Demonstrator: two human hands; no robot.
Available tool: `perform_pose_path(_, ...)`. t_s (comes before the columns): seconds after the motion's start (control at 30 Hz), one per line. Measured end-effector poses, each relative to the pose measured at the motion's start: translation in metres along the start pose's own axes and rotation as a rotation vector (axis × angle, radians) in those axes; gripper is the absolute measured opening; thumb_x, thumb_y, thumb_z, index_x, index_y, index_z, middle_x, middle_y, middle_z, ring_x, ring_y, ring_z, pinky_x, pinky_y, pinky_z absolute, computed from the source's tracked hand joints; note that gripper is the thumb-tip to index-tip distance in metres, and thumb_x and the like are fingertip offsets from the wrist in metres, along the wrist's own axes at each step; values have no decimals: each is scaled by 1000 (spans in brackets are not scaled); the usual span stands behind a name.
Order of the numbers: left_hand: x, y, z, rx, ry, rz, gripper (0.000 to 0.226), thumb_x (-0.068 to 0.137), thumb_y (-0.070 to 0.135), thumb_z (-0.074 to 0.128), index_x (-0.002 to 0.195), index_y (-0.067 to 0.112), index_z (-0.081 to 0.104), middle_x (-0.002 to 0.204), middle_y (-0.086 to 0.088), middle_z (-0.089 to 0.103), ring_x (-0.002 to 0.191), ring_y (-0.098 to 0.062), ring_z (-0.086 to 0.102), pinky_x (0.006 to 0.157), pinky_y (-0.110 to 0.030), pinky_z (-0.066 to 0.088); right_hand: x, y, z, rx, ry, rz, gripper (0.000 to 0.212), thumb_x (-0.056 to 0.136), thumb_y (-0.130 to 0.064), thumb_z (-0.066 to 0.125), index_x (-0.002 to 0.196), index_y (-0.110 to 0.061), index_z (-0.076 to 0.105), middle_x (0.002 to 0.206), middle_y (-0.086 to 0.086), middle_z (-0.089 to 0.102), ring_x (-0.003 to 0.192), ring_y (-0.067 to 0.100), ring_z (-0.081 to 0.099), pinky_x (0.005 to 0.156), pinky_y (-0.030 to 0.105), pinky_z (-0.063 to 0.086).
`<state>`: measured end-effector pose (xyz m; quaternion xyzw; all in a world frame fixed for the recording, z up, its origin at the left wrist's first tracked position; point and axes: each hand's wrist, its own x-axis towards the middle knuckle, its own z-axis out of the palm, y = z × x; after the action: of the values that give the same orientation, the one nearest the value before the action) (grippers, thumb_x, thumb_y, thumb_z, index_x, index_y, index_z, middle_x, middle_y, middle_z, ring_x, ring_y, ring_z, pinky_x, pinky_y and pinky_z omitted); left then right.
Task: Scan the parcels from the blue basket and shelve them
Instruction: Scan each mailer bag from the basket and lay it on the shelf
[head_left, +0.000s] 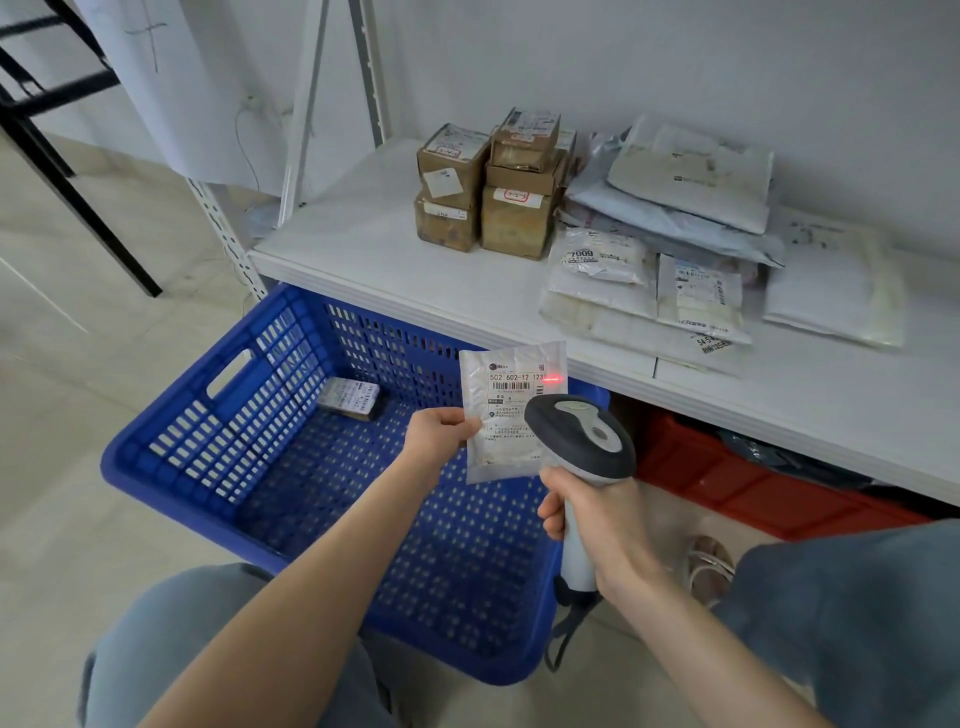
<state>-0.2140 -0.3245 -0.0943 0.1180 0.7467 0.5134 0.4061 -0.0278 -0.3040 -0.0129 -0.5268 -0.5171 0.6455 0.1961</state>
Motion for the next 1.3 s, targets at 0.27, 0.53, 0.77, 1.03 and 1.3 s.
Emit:
perform_pose_path(0.27, 0, 2, 3, -12, -24, -3, 7, 90, 13, 66, 84, 15, 69, 82, 0, 70, 78, -17, 57, 62, -23, 44, -1, -4, -4, -25, -7, -14, 30, 83, -7, 65, 54, -7, 61, 50, 7, 60, 41, 14, 51, 52, 28, 47)
perform_pose_path(0.53, -8, 22, 11, 2, -35, 48, 8, 90, 14, 66, 82, 15, 69, 76, 2, 67, 68, -13, 55, 61, -22, 43, 0, -11, -12, -12, -4, -53, 29, 83, -5, 65, 54, -6, 61, 50, 7, 59, 41, 15, 49, 50, 27, 46)
perform_pose_path(0.77, -20, 45, 26, 21, -34, 94, 5, 90, 12, 65, 87, 11, 70, 83, -5, 69, 78, -21, 55, 61, -23, 42, 1, -25, -31, 37, 10, -103, 27, 84, -11, 67, 57, -5, 66, 53, 7, 64, 44, 15, 53, 52, 27, 47)
perform_pose_path(1.03, -30, 65, 55, 41, -29, 85, 5, 89, 14, 67, 92, 11, 70, 91, -5, 72, 82, -21, 62, 79, -33, 48, 1, -32, -66, 53, 17, -129, 30, 83, -9, 67, 53, -10, 63, 50, 5, 62, 40, 11, 52, 50, 25, 45)
perform_pose_path(1.3, -43, 82, 82, 91, -47, 124, 11, 90, 13, 65, 79, 15, 66, 80, 0, 67, 78, -17, 59, 67, -24, 46, 4, -34, -90, 75, 11, -133, 28, 81, -7, 65, 53, -10, 62, 50, 5, 61, 41, 13, 50, 50, 26, 45)
